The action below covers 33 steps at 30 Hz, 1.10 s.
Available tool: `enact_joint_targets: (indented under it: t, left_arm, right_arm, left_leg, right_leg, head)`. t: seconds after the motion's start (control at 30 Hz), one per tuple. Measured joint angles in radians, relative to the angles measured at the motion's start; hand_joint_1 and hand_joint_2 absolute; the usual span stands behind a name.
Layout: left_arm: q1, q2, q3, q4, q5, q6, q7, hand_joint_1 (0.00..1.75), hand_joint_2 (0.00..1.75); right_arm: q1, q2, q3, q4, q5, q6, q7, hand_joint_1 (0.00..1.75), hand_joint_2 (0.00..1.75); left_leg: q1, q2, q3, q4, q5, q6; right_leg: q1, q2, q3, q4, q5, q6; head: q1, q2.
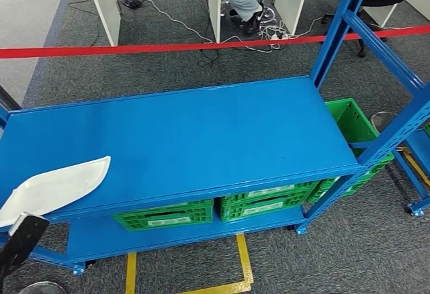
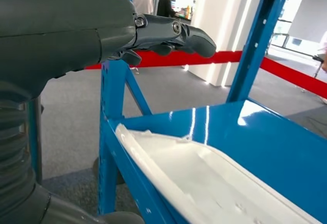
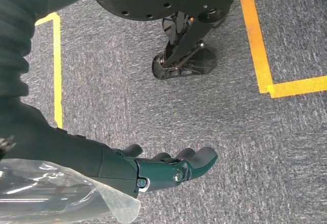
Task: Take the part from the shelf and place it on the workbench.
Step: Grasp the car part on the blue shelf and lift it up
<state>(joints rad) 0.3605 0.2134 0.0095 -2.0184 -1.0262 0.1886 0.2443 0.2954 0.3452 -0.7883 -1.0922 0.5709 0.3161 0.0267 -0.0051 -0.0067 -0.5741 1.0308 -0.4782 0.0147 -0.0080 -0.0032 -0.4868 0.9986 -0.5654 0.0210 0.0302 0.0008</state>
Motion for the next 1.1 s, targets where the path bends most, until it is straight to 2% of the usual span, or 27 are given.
enact_joint_targets:
  t: [0.1, 0.43, 1.1]
  left_arm:
    - [0.000, 0.006, 0.010, 0.000, 0.003, -0.011, -0.001, 0.00, 1.75]
    - [-0.031, 0.033, 0.014, 0.033, 0.024, -0.156, 0.016, 0.00, 1.75]
    - [-0.075, 0.042, -0.006, 0.110, 0.029, -0.189, 0.022, 0.00, 1.75]
  right_arm:
    - [0.000, 0.000, 0.000, 0.000, 0.001, 0.001, 0.000, 0.00, 1.75]
    - [-0.021, 0.000, -0.018, 0.022, 0.055, 0.012, -0.018, 0.00, 1.75]
    - [-0.045, 0.000, -0.051, 0.056, 0.092, 0.021, -0.033, 0.00, 1.75]
  left_leg:
    - [0.000, 0.000, 0.000, 0.000, 0.000, 0.000]
    - [0.000, 0.000, 0.000, 0.000, 0.000, 0.000]
    - [0.000, 0.000, 0.000, 0.000, 0.000, 0.000]
  right_leg:
    - [0.000, 0.000, 0.000, 0.000, 0.000, 0.000]
    - [0.000, 0.000, 0.000, 0.000, 0.000, 0.000]
    - [0.000, 0.000, 0.000, 0.000, -0.001, 0.000]
  head:
    - [0.000, 0.000]
    - [0.000, 0.000]
    - [0.000, 0.000]
